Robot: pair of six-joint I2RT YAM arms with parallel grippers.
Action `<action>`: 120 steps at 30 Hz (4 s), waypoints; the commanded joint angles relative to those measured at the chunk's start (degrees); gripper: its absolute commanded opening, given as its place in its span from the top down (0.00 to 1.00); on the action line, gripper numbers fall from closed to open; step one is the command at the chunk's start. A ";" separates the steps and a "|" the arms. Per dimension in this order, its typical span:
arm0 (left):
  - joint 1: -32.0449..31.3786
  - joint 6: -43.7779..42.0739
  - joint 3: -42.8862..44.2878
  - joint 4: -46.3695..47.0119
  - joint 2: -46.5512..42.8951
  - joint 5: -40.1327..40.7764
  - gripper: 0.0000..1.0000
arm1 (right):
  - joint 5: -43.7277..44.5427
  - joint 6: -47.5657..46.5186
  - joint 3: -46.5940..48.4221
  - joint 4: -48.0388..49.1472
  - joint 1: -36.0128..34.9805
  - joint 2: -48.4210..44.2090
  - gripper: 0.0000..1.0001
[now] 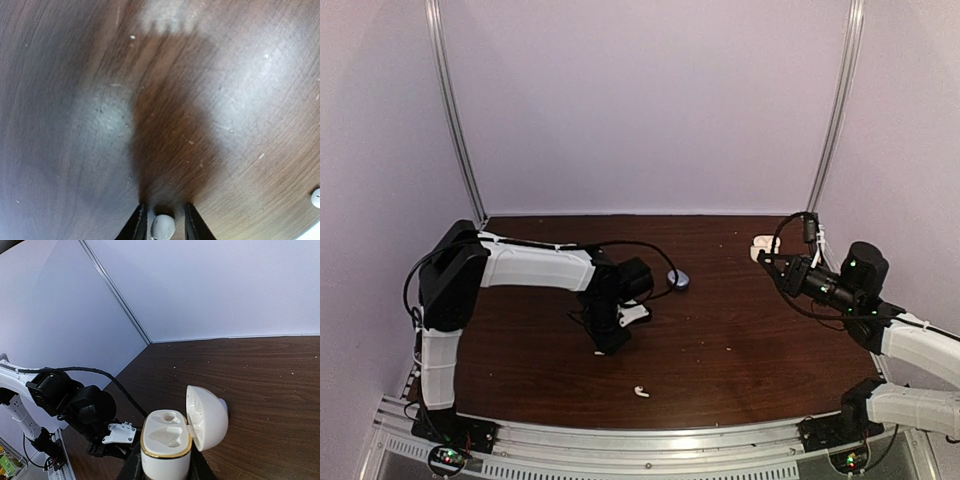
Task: Insert the wireless bluetooth earbuds into the charging case
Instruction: Move the left earbud to the center of the board, then pick up the left earbud from the center of the board, then insert the left earbud into the left side groove of the charging case.
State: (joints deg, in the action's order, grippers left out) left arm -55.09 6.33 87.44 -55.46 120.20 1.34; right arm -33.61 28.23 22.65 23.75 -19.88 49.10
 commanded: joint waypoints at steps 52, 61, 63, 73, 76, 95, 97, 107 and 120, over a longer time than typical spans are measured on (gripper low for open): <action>-3.65 -1.49 -31.74 71.95 -50.22 -8.95 0.91 | 7.01 -33.90 -2.53 37.49 -25.15 11.10 1.00; -9.68 -4.92 -30.59 81.58 -46.10 -9.82 0.92 | 13.67 -40.26 -2.15 40.49 -31.31 11.70 1.00; -10.80 -5.62 -29.37 82.43 -44.51 -10.25 0.92 | 14.33 -40.65 -2.22 40.75 -32.18 11.88 1.00; -12.92 -7.28 -26.06 85.25 -39.52 -11.25 0.92 | 20.78 -39.54 -1.21 40.41 -36.39 14.11 1.00; -13.02 -6.87 -25.55 85.95 -38.54 -10.87 0.92 | 22.02 -38.65 -1.35 41.07 -37.07 14.58 1.00; -13.11 -1.10 -22.32 87.33 -32.88 -7.77 0.92 | 29.93 -40.86 -2.18 42.61 -40.94 13.90 1.00; -13.11 -0.91 -22.22 86.99 -32.76 -6.91 0.92 | 30.00 -41.04 -2.41 42.77 -40.98 13.62 1.00; -13.11 0.16 -21.08 85.24 -31.19 -5.93 0.93 | 30.01 -41.31 -2.85 44.11 -41.23 13.34 1.00; -13.11 3.51 -20.64 83.65 -30.04 0.06 0.84 | 32.73 -40.96 -3.27 46.00 -41.29 12.98 1.00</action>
State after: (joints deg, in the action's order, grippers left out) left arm -68.01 7.11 65.39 28.53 89.10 -3.64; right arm -2.92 -12.88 19.55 65.43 -60.71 63.31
